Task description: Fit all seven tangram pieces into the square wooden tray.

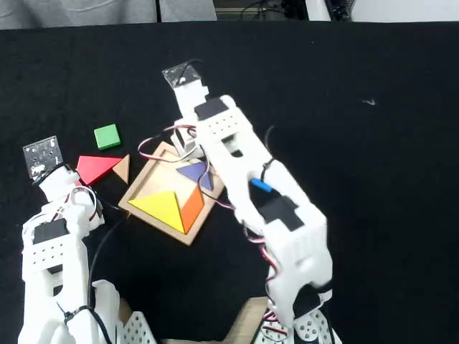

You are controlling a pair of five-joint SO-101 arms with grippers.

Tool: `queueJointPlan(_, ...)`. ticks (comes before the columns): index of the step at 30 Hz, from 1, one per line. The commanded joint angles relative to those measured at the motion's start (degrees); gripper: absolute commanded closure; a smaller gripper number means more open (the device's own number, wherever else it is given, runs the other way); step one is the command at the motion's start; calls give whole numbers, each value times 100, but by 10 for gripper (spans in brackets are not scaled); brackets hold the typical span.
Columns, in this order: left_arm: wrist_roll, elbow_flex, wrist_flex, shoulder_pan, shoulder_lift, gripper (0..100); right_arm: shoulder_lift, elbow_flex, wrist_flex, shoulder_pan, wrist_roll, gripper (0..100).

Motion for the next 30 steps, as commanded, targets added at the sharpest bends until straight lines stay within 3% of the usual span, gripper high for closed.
queueJointPlan(1,9,-4,-123,-13,-70,927,171,-558,563,149,44,988)
queueJointPlan(13,9,-4,-123,-22,-70,927,136,48,879,176,88,988)
queueJointPlan(20,9,-4,-123,-13,-70,927,-980,136,413,167,70,988)
queueJointPlan(24,9,-4,-123,-13,-70,927,-796,180,-88,158,79,988)
queueJointPlan(30,9,-4,-123,-13,-70,927,163,-418,185,246,97,988)
